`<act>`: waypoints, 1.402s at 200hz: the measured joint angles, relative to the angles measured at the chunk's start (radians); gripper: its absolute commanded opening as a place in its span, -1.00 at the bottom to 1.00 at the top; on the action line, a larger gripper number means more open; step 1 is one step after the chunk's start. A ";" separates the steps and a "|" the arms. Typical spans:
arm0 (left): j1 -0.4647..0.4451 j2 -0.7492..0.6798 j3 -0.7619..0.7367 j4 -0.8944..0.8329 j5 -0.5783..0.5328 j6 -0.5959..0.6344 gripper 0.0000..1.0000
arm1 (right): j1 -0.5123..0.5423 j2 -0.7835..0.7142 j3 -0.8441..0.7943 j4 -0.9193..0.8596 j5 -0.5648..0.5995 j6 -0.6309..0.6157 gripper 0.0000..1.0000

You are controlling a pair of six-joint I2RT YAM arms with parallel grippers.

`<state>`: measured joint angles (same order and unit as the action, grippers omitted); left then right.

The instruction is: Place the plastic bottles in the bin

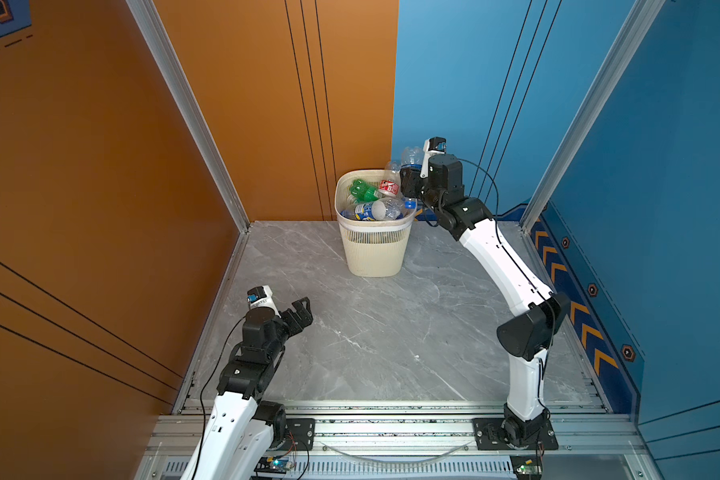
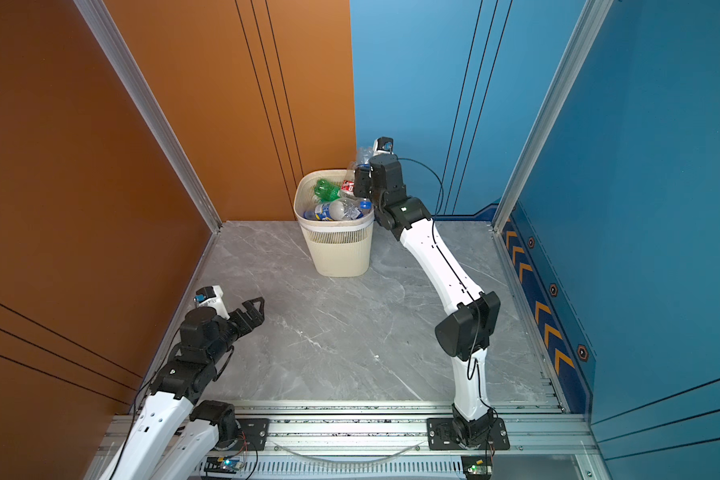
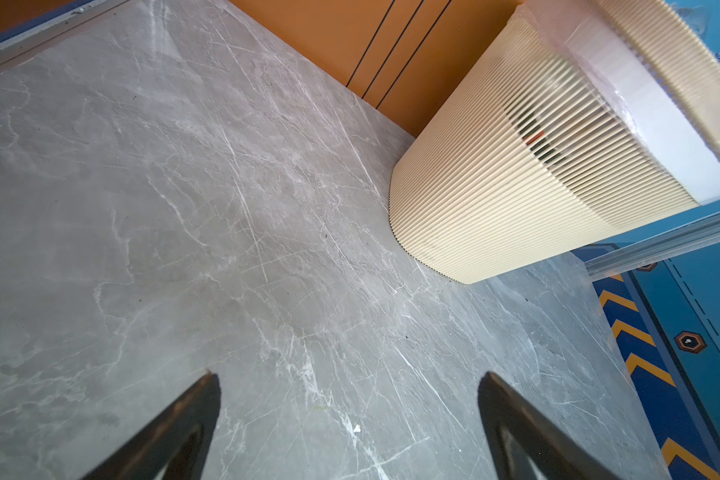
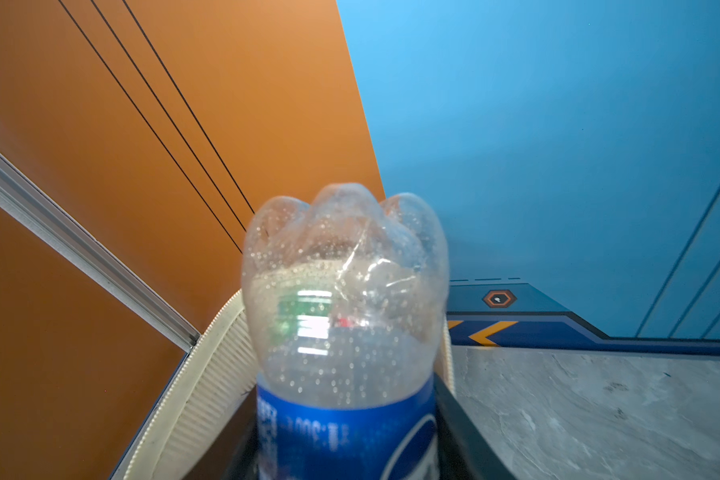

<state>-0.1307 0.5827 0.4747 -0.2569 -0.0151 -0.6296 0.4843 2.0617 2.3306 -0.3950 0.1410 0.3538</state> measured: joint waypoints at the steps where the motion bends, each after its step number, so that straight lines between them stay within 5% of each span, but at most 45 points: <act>1: 0.000 0.000 0.000 0.000 0.000 0.000 0.95 | -0.001 0.007 0.010 -0.005 -0.004 0.000 0.11; 27: 0.000 -0.005 0.000 -0.010 0.000 -0.006 0.95 | -0.013 0.133 0.158 -0.062 -0.072 -0.009 0.75; 47: 0.000 -0.012 0.000 -0.016 0.000 -0.008 0.95 | -0.015 0.183 0.192 -0.109 -0.109 -0.021 0.99; 90: 0.000 -0.013 0.000 -0.018 0.000 -0.014 0.95 | -0.021 0.143 0.147 -0.154 -0.124 -0.032 0.99; 140: 0.003 0.010 0.027 -0.013 -0.001 -0.003 0.95 | -0.077 -0.201 -0.146 -0.088 -0.138 0.002 1.00; 185: 0.006 0.072 0.043 0.075 -0.006 0.024 0.95 | -0.112 -0.677 -0.652 0.101 -0.108 0.009 0.99; 224: 0.006 0.128 0.042 0.167 -0.055 0.083 0.95 | -0.085 -1.052 -1.276 0.186 0.087 -0.038 0.99; 280: -0.016 0.228 -0.176 0.549 -0.309 0.273 0.95 | -0.059 -1.352 -1.896 0.310 0.351 -0.150 0.99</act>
<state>-0.1463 0.8104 0.2989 0.2924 -0.3237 -0.3569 0.4255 0.7097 0.4351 -0.0853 0.4915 0.2039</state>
